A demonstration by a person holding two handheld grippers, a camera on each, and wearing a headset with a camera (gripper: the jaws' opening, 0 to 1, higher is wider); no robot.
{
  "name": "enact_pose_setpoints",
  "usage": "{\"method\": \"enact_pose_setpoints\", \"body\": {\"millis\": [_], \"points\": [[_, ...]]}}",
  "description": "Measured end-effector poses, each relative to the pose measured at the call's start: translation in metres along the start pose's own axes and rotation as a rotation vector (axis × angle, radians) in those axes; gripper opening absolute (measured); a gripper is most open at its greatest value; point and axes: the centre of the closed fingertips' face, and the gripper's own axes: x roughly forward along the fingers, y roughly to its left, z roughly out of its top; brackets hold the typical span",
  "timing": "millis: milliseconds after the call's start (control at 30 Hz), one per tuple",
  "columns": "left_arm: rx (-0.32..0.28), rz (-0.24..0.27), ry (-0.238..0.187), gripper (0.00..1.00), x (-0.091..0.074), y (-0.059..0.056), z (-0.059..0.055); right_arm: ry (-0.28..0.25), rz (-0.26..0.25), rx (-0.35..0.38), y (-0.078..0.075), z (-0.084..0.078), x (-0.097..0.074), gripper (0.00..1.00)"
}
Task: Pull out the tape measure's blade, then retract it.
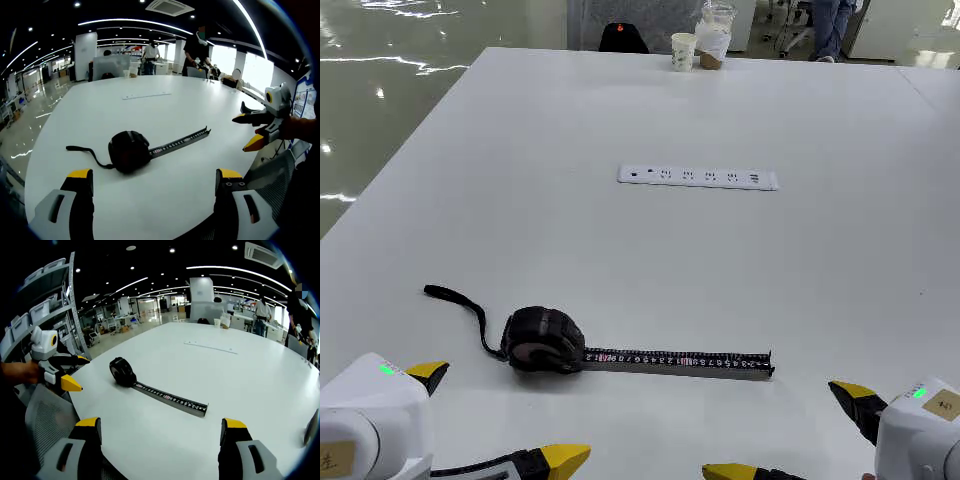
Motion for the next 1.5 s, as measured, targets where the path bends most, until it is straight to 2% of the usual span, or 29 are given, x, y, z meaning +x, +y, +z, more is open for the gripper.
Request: {"method": "enact_pose_setpoints", "body": {"millis": [100,233,300,333,400,467,667,733,1233,1400,1500], "points": [[0.011,0.032,0.004,0.99,0.001,0.002,-0.002,-0.008,-0.015,0.012,0.002,0.003,0.000,0.99],[-0.034,0.068,-0.014,0.99,0.000,0.002,0.000,0.002,-0.048,0.024,0.003,0.003,0.000,0.99],[-0.021,0.064,-0.002,0.99,0.001,-0.003,-0.002,-0.009,-0.083,0.057,0.002,0.005,-0.002,0.99],[-0.018,0.079,0.006,0.99,0.000,-0.002,-0.003,-0.012,-0.074,0.070,0.005,0.006,-0.001,0.99],[-0.012,0.084,0.006,0.99,0.001,-0.002,-0.001,-0.018,-0.090,0.068,0.006,0.007,-0.002,0.99],[-0.023,0.092,0.005,0.99,0.001,-0.001,0.000,-0.011,-0.084,0.050,0.010,0.006,0.000,0.99],[-0.074,0.121,-0.014,0.99,0.001,0.001,0.006,-0.009,-0.083,0.072,0.013,0.007,0.000,0.99],[-0.088,0.145,-0.037,0.99,0.000,0.004,0.010,-0.008,-0.086,0.073,0.014,0.007,0.000,0.99],[-0.125,0.157,-0.010,0.99,0.003,-0.001,0.004,-0.016,-0.097,0.107,0.015,0.011,-0.001,0.99],[-0.135,0.168,-0.014,0.99,0.005,0.001,0.005,-0.022,-0.094,0.112,0.015,0.011,-0.001,0.99],[-0.139,0.172,-0.032,0.99,0.005,0.002,0.008,-0.028,-0.091,0.116,0.014,0.012,-0.001,0.98]]}}
